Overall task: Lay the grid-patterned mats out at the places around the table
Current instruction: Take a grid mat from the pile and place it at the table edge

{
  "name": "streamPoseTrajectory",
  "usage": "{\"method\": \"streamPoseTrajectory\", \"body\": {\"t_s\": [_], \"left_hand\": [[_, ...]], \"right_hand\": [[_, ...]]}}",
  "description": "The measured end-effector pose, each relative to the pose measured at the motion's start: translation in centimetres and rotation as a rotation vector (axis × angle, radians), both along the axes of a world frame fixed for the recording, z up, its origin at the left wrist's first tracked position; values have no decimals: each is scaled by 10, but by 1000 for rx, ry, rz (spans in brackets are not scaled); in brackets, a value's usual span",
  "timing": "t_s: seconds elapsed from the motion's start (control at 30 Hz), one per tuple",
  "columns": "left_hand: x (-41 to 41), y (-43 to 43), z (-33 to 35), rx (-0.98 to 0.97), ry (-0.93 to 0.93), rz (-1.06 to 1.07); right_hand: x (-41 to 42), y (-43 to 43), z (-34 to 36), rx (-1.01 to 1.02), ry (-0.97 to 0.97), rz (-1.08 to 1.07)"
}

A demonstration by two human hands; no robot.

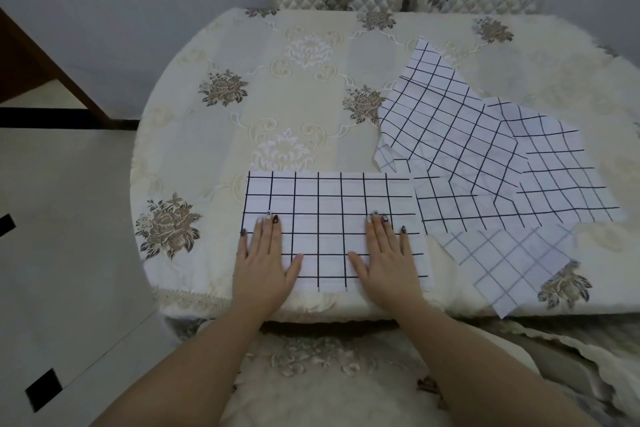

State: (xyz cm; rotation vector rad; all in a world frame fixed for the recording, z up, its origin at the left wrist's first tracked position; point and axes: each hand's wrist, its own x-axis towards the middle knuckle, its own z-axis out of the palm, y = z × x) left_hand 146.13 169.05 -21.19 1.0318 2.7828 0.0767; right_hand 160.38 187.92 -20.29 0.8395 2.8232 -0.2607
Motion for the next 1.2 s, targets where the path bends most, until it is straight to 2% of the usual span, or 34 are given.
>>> {"method": "streamPoseTrajectory", "body": {"t_s": [0.27, 0.37, 0.43, 0.53, 0.6, 0.7, 0.9, 1.2], "left_hand": [[-7, -13, 3, 40, -38, 86], [-10, -10, 15, 214, -180, 148], [-9, -6, 35, 479, -390, 285], [-9, -3, 68, 809, -713, 509], [-11, 0, 78, 977, -845, 648], [-10, 1, 85, 1177, -945, 799], [-5, -17, 97, 1289, -910, 850], [-8, -121, 111, 1526, -625, 1093]], "right_hand": [[34, 40, 3, 15, -75, -78], [27, 42, 11, -83, -68, -92], [18, 39, 27, -270, 74, -163], [11, 29, 54, -737, 456, -498], [7, 20, 68, -974, 645, -684], [3, 5, 82, -1142, 760, -773], [-15, -20, 91, -1210, 731, -694], [-84, -102, 100, -1328, 508, -424]]}}
